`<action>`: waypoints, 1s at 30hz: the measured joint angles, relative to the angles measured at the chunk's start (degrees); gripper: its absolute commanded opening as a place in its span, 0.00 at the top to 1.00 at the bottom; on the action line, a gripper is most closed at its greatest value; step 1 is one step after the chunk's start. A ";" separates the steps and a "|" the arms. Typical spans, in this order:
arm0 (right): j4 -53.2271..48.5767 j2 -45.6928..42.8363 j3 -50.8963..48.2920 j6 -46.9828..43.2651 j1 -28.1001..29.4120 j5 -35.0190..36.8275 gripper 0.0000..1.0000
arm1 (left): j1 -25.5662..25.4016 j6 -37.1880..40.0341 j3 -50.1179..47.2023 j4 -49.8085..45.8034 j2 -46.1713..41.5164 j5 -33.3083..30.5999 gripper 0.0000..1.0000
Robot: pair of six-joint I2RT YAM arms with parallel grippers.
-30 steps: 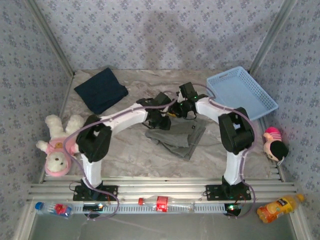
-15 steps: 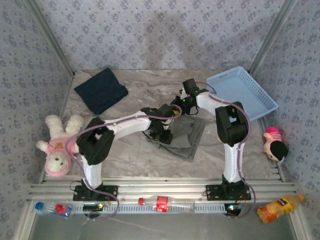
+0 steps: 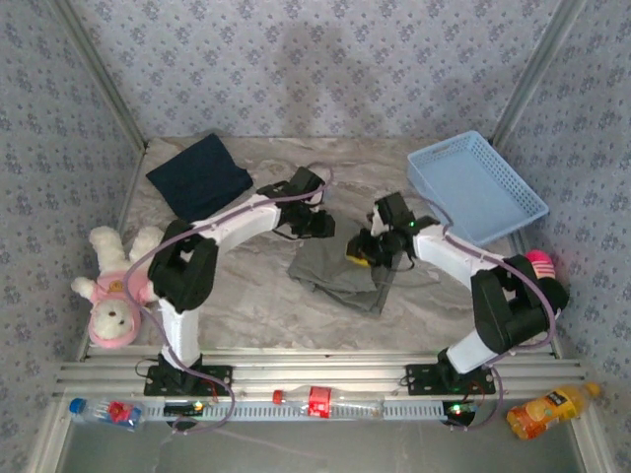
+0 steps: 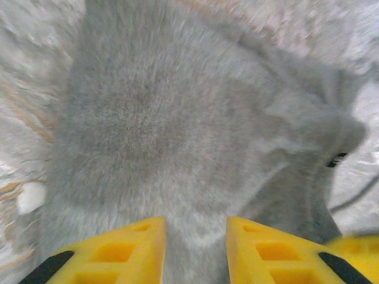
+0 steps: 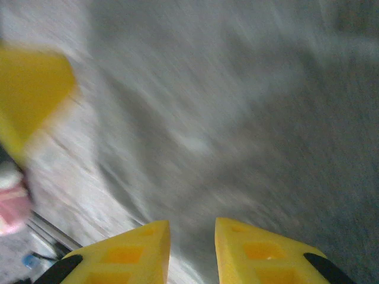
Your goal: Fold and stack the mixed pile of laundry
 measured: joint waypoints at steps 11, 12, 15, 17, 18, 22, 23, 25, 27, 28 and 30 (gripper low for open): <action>6.69 -7.45 -15.08 1.07 -1.03 -1.40 0.60 | -1.68 -7.30 -3.56 0.33 3.74 -1.84 0.68; 5.92 -8.22 -15.06 0.37 -1.31 -1.18 0.54 | -2.03 -7.78 -4.09 0.09 3.23 -2.38 0.66; 0.28 -12.68 -14.12 -2.23 -2.27 1.57 0.30 | -3.26 -9.22 -4.92 -1.77 1.42 -4.44 0.50; -4.94 -17.07 -11.98 -4.44 -2.97 4.55 0.13 | -3.87 -9.73 -4.92 -4.04 -0.17 -6.14 0.37; -6.86 -18.99 -10.71 -5.38 -3.28 5.97 0.08 | -4.02 -9.94 -4.90 -5.16 -1.14 -6.93 0.30; -11.98 -27.39 -5.29 -8.81 -5.49 11.58 0.00 | -3.54 -8.96 -4.46 -9.27 -6.62 -9.29 0.07; -12.61 -28.89 -4.57 -9.40 -6.60 12.35 0.00 | -2.99 -8.48 -4.31 -9.75 -8.37 -9.49 0.06; -13.49 -30.10 -4.28 -10.23 -8.72 13.31 0.00 | -1.49 -6.73 -4.07 -10.25 -11.17 -9.46 0.06; -14.40 -29.49 -4.44 -10.60 -10.16 14.01 0.00 | 0.74 -4.94 -3.93 -10.45 -13.25 -8.92 0.06; -14.45 -28.63 -4.76 -10.64 -10.45 14.43 0.00 | 1.81 -3.89 -3.89 -10.45 -13.64 -8.35 0.06; -14.47 -27.04 -5.66 -10.58 -10.43 15.19 0.00 | 3.72 -1.97 -3.89 -10.54 -13.55 -7.30 0.06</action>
